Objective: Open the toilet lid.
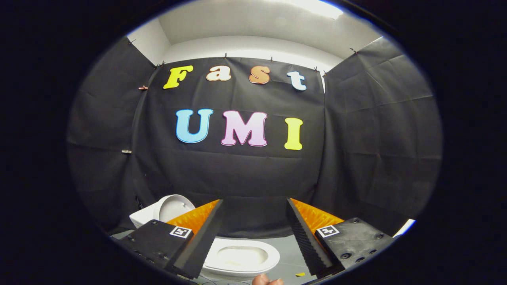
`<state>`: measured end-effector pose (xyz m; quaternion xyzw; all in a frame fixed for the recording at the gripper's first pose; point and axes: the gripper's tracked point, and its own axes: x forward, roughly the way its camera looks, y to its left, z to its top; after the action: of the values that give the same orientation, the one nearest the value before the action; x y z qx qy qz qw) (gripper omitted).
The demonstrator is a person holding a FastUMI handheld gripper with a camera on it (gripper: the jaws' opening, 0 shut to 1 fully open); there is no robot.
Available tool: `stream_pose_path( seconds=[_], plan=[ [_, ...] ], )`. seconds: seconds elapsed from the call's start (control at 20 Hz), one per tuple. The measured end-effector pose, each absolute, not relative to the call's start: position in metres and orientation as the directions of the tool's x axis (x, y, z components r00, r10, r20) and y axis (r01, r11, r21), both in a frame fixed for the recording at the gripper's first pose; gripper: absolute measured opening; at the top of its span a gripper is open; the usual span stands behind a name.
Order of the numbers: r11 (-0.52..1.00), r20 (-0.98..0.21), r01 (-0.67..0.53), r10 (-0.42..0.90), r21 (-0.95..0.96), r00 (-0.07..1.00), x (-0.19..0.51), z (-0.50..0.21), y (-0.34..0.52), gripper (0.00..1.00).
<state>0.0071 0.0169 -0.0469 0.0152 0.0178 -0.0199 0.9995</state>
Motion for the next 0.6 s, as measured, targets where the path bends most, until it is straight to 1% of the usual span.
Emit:
stream_pose_path(
  seconds=[0.25,0.6],
  plan=[
    [0.998,-0.034,0.053,-0.052,0.032,0.998,0.0091,-0.0465,0.0109,0.98],
    [0.999,-0.030,0.034,-0.033,0.032,0.999,0.0089,-0.0438,0.0206,0.98]
  ],
)
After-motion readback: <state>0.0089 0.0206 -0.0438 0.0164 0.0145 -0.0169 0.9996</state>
